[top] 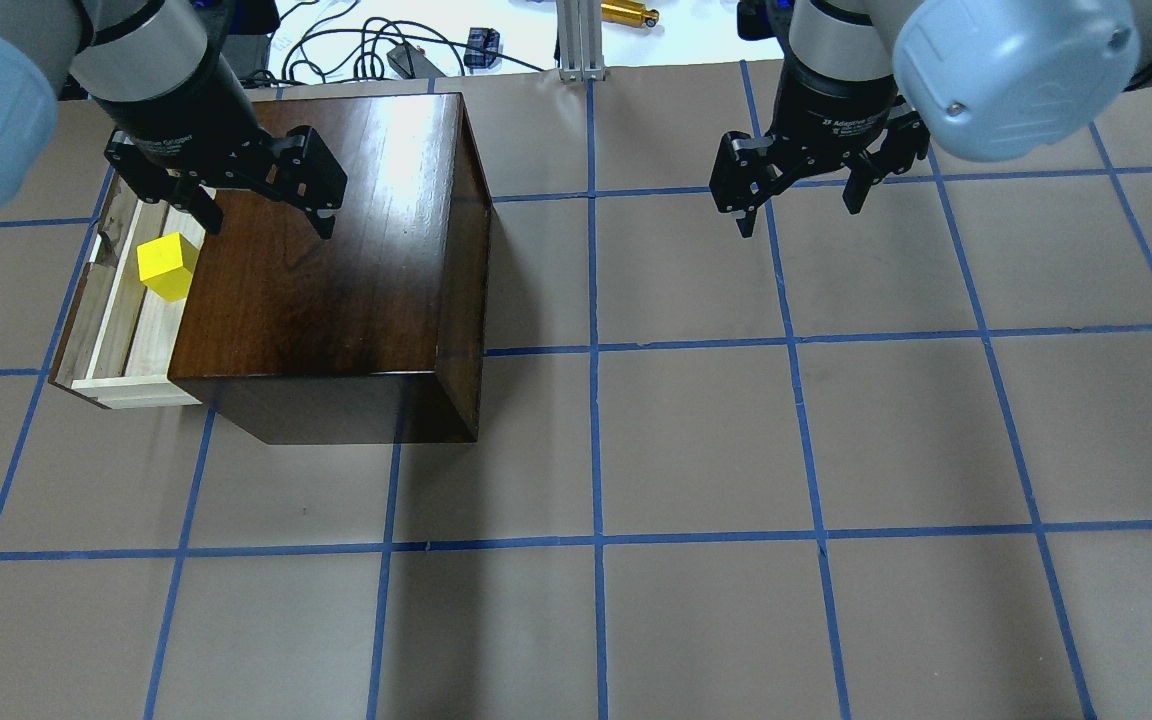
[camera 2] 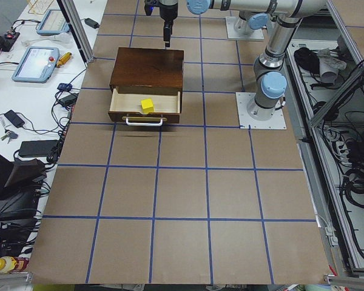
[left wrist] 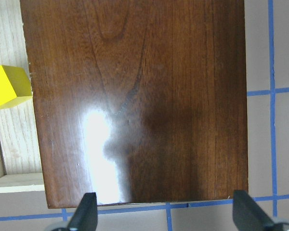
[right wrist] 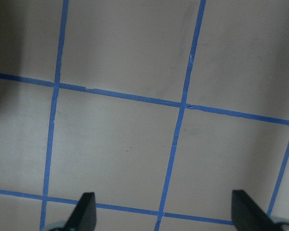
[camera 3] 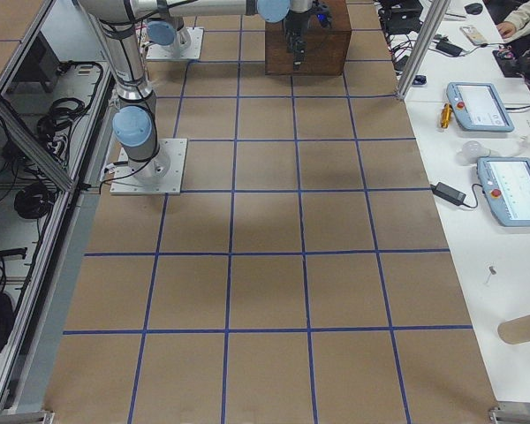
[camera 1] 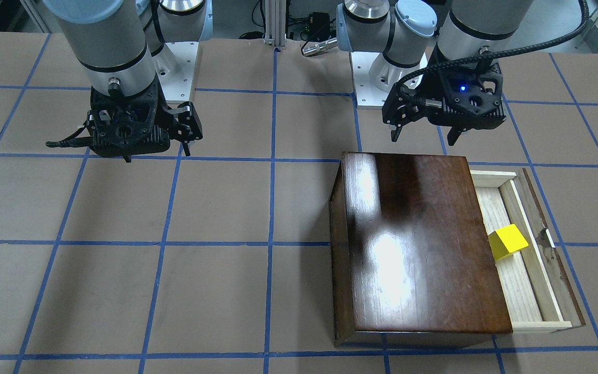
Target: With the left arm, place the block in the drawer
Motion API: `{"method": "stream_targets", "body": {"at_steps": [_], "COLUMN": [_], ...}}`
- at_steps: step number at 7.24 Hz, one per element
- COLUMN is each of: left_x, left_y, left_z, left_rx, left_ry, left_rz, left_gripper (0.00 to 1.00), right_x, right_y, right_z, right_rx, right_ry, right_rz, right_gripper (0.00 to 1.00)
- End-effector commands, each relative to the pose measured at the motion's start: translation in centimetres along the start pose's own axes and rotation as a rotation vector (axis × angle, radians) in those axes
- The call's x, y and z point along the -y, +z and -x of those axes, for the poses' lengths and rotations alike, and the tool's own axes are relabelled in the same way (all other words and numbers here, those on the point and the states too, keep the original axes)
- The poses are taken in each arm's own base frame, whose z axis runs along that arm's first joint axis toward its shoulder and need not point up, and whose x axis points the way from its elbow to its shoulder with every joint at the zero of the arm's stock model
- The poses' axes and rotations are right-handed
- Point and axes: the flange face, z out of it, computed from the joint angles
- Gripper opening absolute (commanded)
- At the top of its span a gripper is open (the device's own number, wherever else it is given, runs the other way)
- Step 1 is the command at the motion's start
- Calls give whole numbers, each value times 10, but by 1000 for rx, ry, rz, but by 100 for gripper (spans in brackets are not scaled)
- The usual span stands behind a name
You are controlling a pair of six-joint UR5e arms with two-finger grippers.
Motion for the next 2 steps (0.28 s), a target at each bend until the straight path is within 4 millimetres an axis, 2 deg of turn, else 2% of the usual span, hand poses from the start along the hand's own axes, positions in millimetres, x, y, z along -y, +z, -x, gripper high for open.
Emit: {"method": "stream_targets", "body": {"at_steps": [1, 2], "left_x": [-2, -2], "left_y": [-2, -2], "left_z": [0, 0], "left_rx": [1, 1], "left_ry": [4, 6], "left_rz": [-4, -4], "left_gripper": [100, 100], "right_x": [0, 0], "right_y": [0, 0], "right_z": [0, 0], "right_rx": [0, 0], "right_ry": [0, -1], "right_rz": [0, 0], "right_gripper": [100, 100]}}
